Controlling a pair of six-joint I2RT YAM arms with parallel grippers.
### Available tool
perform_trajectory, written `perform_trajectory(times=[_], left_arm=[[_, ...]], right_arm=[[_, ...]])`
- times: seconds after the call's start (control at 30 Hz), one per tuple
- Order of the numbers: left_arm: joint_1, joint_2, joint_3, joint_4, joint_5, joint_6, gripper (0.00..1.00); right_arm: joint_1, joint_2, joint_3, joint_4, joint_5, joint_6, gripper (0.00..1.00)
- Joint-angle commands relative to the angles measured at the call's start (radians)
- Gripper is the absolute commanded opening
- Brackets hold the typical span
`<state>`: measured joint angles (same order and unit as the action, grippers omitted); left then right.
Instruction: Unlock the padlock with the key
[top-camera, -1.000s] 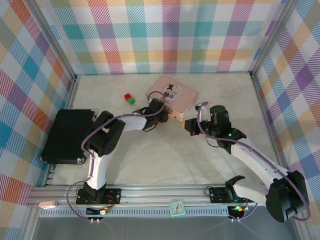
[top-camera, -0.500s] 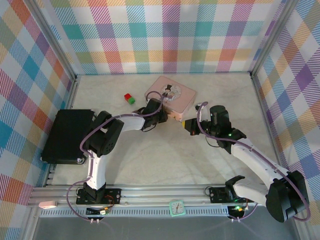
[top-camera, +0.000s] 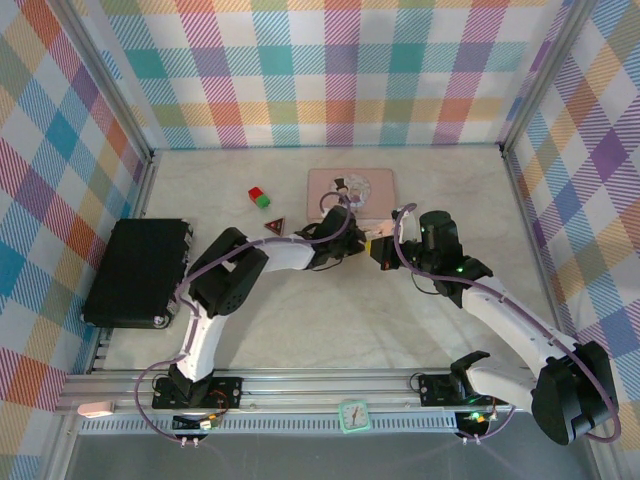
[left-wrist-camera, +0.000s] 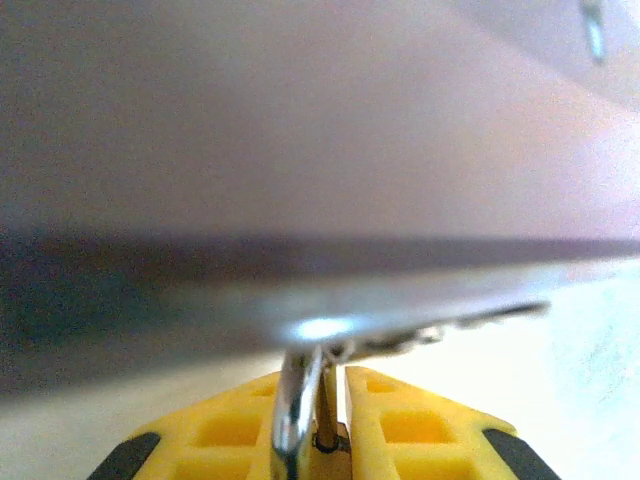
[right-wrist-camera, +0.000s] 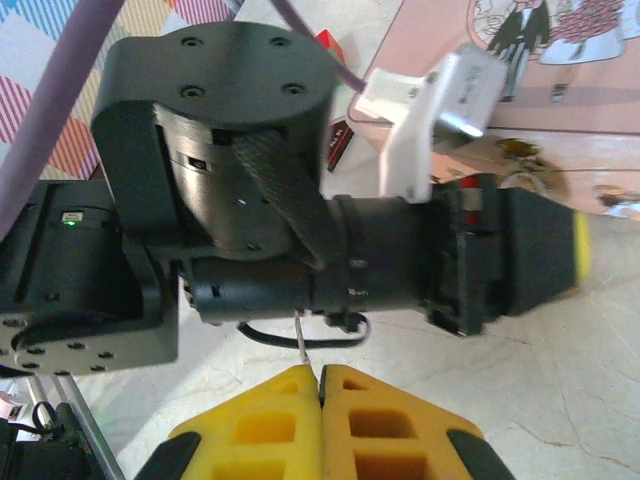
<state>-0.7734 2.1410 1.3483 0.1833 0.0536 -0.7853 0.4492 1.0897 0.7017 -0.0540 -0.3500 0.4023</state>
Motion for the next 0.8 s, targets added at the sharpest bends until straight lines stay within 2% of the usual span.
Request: perform_trajectory(times=[0.0, 0.13, 0.23, 0.43, 0.77], left_arm=[[-0.022, 0.034, 0.051, -0.056, -0.039, -0.019, 0.09], [-0.012, 0.017, 0.018, -0.073, -0.061, 0.03, 0.07], [0.009, -0.004, -0.031, -0.026, -0.009, 0.05, 0.0], [0.034, -0.066, -0.103, 0.073, 0.095, -0.037, 0.0], [0.049, -0.072, -0.171, 0.346, 0.222, -0.313, 0.0]], right_arm=[[0.001, -0.035, 0.026, -0.027, 0.016, -0.009, 0.0], [-0.001, -0.054, 0.018, -0.035, 0.023, -0.013, 0.0], [-0.001, -0.05, 0.015, -0.045, 0.036, -0.004, 0.0], [-0.028, -0.022, -0.018, -0.051, 0.108, 0.103, 0.0], [-0.2, 0.096, -0.142, 0.18, -0.137, 0.304, 0.0]])
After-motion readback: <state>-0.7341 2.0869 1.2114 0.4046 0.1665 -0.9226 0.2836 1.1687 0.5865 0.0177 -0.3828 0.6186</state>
